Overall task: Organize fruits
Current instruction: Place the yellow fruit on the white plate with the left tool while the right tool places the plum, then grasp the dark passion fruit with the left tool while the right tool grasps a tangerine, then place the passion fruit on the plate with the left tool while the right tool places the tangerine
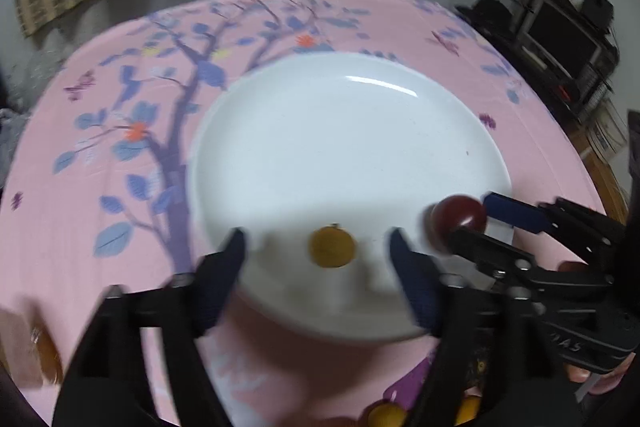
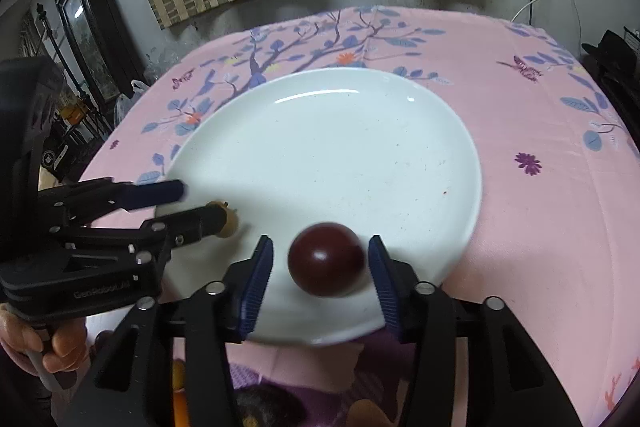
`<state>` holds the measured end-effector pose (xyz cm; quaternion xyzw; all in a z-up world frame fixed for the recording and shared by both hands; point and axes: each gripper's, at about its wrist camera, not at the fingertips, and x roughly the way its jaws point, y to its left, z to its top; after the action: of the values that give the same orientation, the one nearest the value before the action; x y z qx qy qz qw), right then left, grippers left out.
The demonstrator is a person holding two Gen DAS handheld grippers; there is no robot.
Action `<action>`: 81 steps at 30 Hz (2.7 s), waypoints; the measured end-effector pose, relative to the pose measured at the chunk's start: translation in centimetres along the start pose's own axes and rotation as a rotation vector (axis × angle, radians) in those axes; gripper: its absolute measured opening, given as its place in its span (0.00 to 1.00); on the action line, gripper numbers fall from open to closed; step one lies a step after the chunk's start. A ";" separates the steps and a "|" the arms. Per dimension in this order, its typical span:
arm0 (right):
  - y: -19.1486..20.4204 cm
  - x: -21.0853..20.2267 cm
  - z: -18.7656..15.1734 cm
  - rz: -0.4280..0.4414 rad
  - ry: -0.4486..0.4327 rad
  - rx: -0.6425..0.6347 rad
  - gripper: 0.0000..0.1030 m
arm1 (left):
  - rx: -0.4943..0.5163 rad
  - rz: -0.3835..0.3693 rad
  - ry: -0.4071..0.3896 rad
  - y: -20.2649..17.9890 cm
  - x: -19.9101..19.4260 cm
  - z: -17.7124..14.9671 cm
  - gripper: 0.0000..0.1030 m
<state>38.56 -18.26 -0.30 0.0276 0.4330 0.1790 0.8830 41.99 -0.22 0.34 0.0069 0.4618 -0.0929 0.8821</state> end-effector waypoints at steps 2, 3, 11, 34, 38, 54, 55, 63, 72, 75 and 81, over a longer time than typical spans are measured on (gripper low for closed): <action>0.3 -2.8 -1.2 0.018 -0.050 -0.011 0.50 | -0.012 -0.012 -0.062 0.6 -2.6 -1.2 0.85; 0.4 -4.0 -2.0 0.022 -0.062 -0.015 0.50 | -0.020 -0.021 -0.084 1.1 -4.0 -1.9 0.87; 1.5 -9.2 -10.5 0.046 -0.075 -0.013 0.52 | -0.143 -0.019 -0.182 5.3 -9.7 -10.7 0.93; 2.3 -7.7 -14.4 0.025 0.037 -0.025 0.44 | -0.012 -0.073 -0.152 4.8 -11.1 -18.0 0.92; 1.7 -8.3 -14.2 0.022 0.014 0.009 0.44 | 0.043 -0.087 -0.122 3.7 -10.3 -18.2 0.69; 1.4 -8.9 -14.2 0.036 -0.004 0.030 0.44 | 0.012 -0.101 -0.039 4.2 -7.5 -18.3 0.55; 1.3 -9.0 -14.2 0.038 -0.006 0.032 0.44 | 0.018 -0.102 -0.030 4.0 -7.2 -18.3 0.54; 1.2 -9.2 -14.3 0.038 -0.015 0.037 0.44 | 0.021 -0.096 -0.039 4.1 -7.3 -18.4 0.36; 1.4 -10.0 -11.5 0.146 -0.105 0.049 0.44 | -0.045 -0.166 -0.130 4.6 -10.2 -15.4 0.36; 1.0 -9.3 -8.5 0.089 -0.164 0.051 0.44 | -0.018 -0.147 -0.160 3.3 -9.5 -11.1 0.36; -1.7 -4.6 -1.9 0.091 -0.177 0.154 0.44 | -0.034 -0.133 -0.121 1.7 -4.7 -3.6 0.36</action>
<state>35.01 -21.63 1.64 0.1308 0.3641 0.1817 0.9041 36.76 2.53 2.03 -0.0444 0.4086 -0.1438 0.9002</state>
